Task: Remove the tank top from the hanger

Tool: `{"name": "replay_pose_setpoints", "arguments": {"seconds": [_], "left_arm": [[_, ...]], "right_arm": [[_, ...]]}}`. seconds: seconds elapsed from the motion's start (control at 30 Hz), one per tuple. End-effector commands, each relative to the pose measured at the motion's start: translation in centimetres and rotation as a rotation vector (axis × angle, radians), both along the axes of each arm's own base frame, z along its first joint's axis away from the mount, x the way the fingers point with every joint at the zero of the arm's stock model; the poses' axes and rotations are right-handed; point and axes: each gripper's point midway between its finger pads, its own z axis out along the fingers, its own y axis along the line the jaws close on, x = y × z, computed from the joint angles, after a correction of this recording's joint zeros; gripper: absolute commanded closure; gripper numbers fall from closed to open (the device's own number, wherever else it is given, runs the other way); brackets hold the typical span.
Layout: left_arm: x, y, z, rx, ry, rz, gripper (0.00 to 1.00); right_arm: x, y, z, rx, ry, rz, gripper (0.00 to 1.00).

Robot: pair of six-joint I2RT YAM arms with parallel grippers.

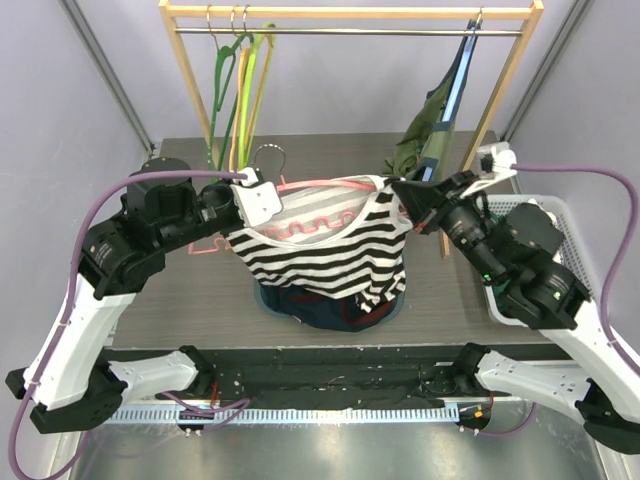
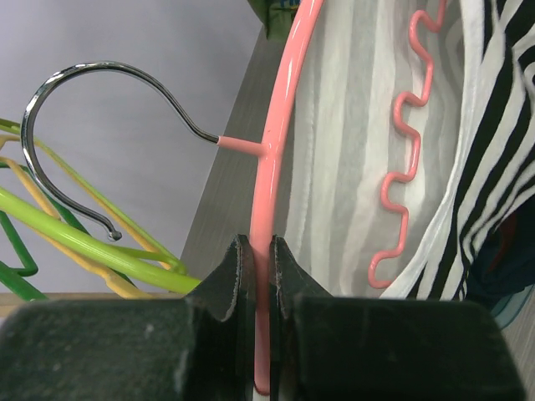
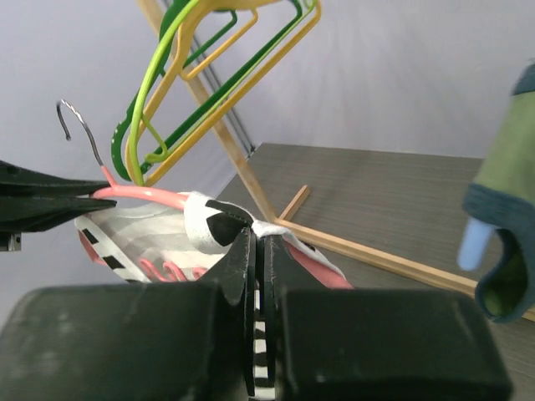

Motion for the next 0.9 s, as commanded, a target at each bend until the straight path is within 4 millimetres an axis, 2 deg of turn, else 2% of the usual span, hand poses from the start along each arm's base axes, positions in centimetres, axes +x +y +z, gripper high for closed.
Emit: {"name": "replay_pose_setpoints", "arguments": {"seconds": [0.0, 0.27, 0.53, 0.63, 0.7, 0.87], "left_arm": [[0.0, 0.5, 1.9, -0.036, -0.072, 0.013, 1.00], [-0.4, 0.6, 2.5, -0.049, -0.078, 0.006, 1.00], [-1.8, 0.9, 5.2, -0.087, -0.109, -0.031, 1.00], [-2.8, 1.4, 5.4, -0.071, -0.119, -0.060, 1.00], [-3.2, 1.7, 4.9, -0.040, -0.121, -0.073, 1.00], [-3.3, 2.9, 4.8, 0.008, -0.169, -0.060, 1.00]], "right_arm": [[-0.5, -3.6, 3.0, 0.075, -0.066, -0.112, 0.99], [-0.7, -6.9, 2.4, 0.065, -0.046, -0.235, 0.99], [0.1, -8.7, -1.8, -0.072, 0.044, -0.349, 0.99], [0.1, -9.6, -2.6, -0.096, 0.057, -0.388, 0.99], [-0.1, -10.2, -2.8, -0.104, 0.061, -0.405, 0.99], [-0.3, -10.3, -3.6, -0.141, 0.089, -0.400, 0.99]]}}
